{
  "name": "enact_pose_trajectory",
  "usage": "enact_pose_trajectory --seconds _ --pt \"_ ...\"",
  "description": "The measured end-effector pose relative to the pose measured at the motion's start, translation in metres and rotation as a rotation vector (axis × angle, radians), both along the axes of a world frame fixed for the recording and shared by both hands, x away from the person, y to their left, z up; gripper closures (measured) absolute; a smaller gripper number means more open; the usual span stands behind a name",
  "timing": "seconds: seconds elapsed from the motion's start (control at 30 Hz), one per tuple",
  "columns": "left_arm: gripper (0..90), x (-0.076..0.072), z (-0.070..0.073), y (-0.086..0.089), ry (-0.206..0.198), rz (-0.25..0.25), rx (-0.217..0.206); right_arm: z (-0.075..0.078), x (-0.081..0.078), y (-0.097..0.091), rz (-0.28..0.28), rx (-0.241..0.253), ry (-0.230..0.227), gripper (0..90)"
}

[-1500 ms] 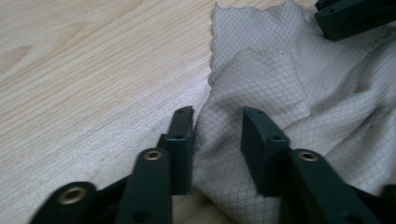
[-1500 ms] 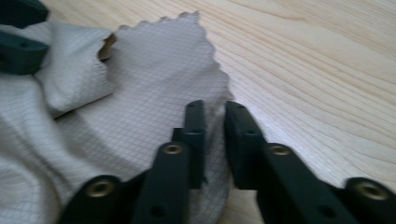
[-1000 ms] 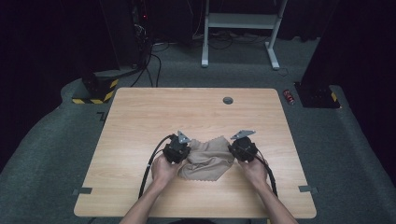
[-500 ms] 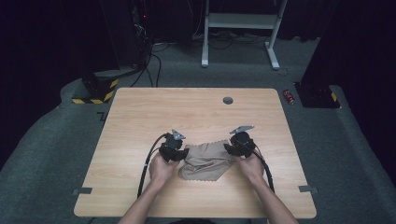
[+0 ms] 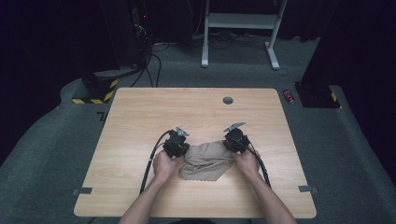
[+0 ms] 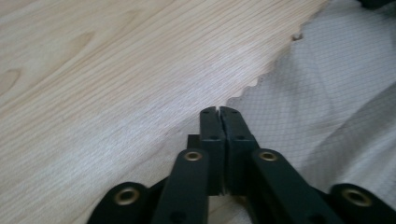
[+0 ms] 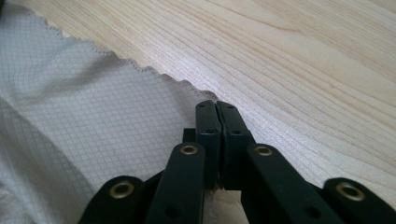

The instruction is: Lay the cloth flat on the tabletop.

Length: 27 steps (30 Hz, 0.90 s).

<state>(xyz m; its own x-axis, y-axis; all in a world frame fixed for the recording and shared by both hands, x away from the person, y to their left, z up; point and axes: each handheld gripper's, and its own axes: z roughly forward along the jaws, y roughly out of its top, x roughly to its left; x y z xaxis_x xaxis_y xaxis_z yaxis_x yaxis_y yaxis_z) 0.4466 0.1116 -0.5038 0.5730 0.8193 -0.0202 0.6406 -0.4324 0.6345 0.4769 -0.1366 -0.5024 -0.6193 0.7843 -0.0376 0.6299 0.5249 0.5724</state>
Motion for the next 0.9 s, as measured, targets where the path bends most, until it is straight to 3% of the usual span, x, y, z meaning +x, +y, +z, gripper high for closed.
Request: enact_pose_trajectory --seconds 0.07,0.1,0.17,0.27,0.3,0.37,0.5,0.63,0.7,0.8,0.9 --pt "89.3 0.0 0.003 -0.001 -0.013 -0.01 -0.003 0.002 -0.001 -0.003 0.01 -0.008 -0.018 89.5" --pt "89.4 -0.002 0.014 -0.003 -0.048 -0.037 -0.037 0.005 -0.003 -0.006 0.008 0.01 -0.033 89.5" --pt "89.4 -0.007 0.025 -0.01 -0.078 -0.058 -0.092 0.012 -0.006 -0.011 0.002 0.039 -0.052 89.5" --pt "89.4 -0.009 0.034 -0.02 -0.086 -0.102 -0.107 0.023 -0.01 -0.017 0.001 0.068 -0.077 89.4" --pt "89.2 -0.01 0.037 -0.032 -0.082 -0.147 -0.152 0.029 -0.014 -0.023 -0.001 0.083 -0.093 89.3" --pt "88.4 -0.01 0.036 -0.044 -0.05 -0.199 -0.19 0.031 -0.018 -0.027 0.0 0.077 -0.103 89.3" --pt "85.8 -0.011 0.028 -0.058 0.001 -0.259 -0.171 0.027 -0.029 -0.041 -0.001 0.062 -0.102 89.3" --pt "78.1 -0.013 0.029 -0.046 -0.018 -0.227 -0.175 0.01 -0.038 -0.055 -0.008 0.026 -0.065 89.4" --pt "76.6 -0.012 0.033 -0.036 -0.035 -0.195 -0.173 0.001 -0.038 -0.063 -0.028 0.035 -0.045 89.4" --pt "74.3 -0.009 0.035 -0.027 -0.056 -0.15 -0.132 -0.004 -0.038 -0.066 -0.037 0.047 -0.036 89.3" --pt "67.7 -0.003 0.03 -0.027 -0.041 -0.127 -0.121 -0.003 -0.038 -0.063 -0.035 0.042 -0.039 89.1"
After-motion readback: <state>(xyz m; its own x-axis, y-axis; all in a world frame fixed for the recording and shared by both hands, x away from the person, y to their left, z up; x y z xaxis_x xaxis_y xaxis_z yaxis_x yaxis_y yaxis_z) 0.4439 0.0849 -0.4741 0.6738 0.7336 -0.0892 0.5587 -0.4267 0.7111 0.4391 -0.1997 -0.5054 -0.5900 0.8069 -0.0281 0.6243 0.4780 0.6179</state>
